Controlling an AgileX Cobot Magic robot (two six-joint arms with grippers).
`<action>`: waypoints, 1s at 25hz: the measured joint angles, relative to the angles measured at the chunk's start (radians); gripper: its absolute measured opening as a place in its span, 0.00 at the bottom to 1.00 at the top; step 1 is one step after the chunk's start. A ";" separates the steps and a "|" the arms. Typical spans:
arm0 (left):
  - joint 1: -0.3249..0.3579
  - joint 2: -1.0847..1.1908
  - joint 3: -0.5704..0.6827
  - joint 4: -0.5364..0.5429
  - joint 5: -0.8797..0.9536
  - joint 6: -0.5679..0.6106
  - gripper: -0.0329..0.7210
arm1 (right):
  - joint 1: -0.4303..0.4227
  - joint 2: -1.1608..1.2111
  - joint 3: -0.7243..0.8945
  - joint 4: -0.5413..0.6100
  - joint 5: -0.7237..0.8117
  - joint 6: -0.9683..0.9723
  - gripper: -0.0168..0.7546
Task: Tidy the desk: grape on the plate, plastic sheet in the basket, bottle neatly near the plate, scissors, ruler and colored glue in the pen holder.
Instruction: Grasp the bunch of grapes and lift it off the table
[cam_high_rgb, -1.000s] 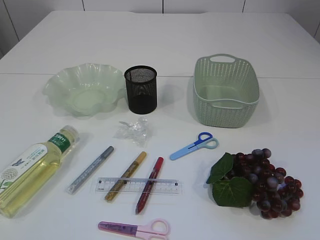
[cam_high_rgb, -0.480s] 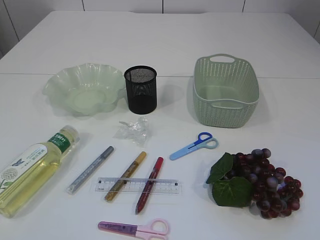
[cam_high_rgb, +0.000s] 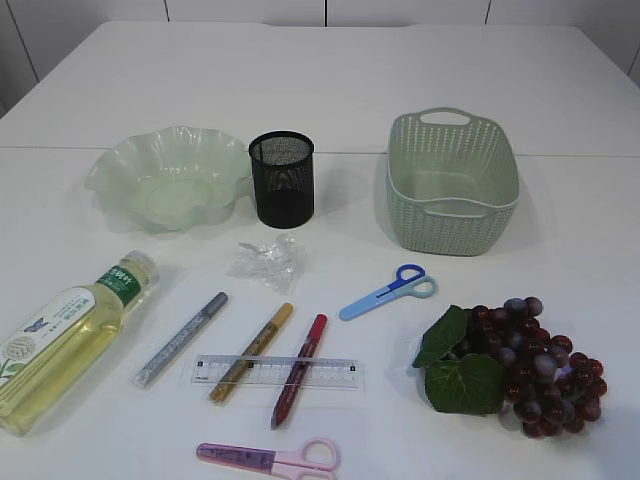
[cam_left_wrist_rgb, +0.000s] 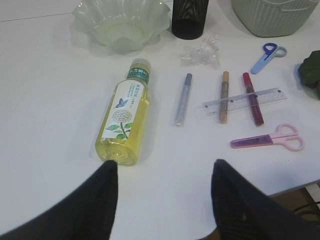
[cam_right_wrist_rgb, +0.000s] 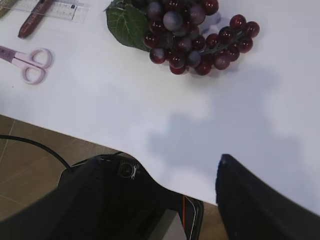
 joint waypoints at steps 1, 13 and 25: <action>0.000 0.000 0.000 -0.002 0.000 0.000 0.62 | 0.000 0.031 0.000 0.007 -0.016 -0.007 0.74; 0.000 0.000 0.000 -0.002 0.000 0.000 0.62 | 0.000 0.312 -0.040 0.029 -0.147 -0.131 0.79; 0.000 0.000 0.000 -0.002 0.000 0.000 0.62 | 0.000 0.540 -0.041 0.052 -0.393 -0.398 0.79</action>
